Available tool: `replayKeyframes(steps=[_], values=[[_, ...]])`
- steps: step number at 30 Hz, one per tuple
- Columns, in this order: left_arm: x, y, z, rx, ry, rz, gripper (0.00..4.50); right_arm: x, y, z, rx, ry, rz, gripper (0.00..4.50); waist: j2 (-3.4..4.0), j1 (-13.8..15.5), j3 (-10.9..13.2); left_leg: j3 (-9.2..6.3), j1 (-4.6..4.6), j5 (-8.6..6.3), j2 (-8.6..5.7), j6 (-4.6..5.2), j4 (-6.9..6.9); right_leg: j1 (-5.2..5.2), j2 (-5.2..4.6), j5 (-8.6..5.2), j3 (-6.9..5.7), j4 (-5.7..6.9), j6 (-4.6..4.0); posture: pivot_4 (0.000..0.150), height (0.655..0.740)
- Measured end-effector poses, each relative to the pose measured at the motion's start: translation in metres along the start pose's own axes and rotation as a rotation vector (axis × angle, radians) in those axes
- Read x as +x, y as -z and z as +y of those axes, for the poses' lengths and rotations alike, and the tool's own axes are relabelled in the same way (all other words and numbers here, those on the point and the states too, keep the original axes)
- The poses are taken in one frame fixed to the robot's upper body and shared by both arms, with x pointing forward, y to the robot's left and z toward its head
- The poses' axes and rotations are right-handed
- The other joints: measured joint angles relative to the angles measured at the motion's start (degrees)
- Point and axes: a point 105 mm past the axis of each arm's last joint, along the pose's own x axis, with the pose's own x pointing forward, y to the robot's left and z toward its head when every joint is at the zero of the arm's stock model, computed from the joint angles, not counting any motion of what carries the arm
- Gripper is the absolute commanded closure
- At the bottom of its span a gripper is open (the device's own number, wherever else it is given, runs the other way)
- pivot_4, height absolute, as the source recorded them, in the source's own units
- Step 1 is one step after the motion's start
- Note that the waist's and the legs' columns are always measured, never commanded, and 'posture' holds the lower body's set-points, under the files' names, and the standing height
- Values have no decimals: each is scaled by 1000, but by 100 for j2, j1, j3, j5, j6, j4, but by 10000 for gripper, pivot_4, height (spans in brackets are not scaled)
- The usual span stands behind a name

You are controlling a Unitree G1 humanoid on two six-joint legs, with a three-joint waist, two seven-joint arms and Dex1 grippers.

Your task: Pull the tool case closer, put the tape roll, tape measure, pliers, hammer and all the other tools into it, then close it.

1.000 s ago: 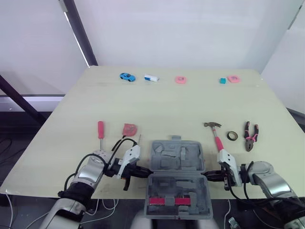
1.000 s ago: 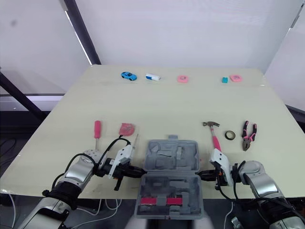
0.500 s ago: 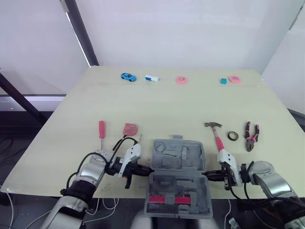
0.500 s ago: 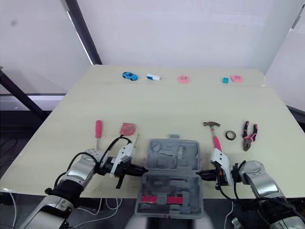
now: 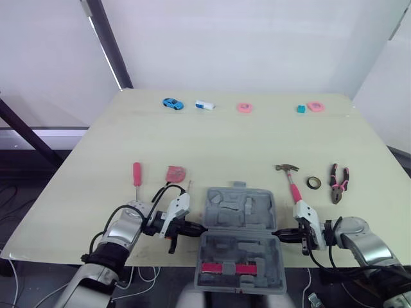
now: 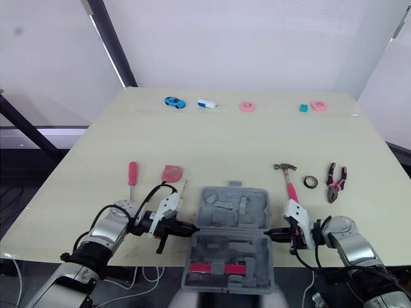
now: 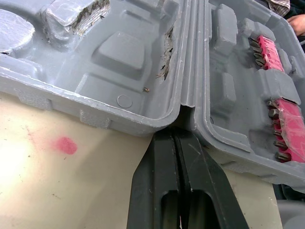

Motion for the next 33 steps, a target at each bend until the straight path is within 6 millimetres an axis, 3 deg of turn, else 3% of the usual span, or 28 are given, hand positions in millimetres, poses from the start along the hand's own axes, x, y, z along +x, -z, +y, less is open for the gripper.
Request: replayKeyframes(steps=[11,16,21,33], values=[[-8,5,-2,-37,-38,-29,44284,-22,3,-6,25,82,-52,45000,0,-34,0,2,5,0,5,0,-5,-1,4,-1,4,1,-1,1500,7400],[-26,13,-4,-94,-105,-80,44284,-42,-2,-9,41,170,-142,45000,0,-23,0,4,2,0,6,0,-7,-2,3,-1,5,-3,-1,1500,7400],[-50,0,-18,-79,-175,-230,44284,-70,2,-5,17,276,-206,45000,0,-2,0,4,-1,-1,7,0,-9,-2,-4,-1,3,-10,-1,1500,7400],[-114,8,-23,-52,-543,-319,44284,-144,38,-1,-53,636,-239,45000,0,-11,1,15,26,-1,10,0,-20,3,-5,-15,26,-10,-23,1500,7400]])
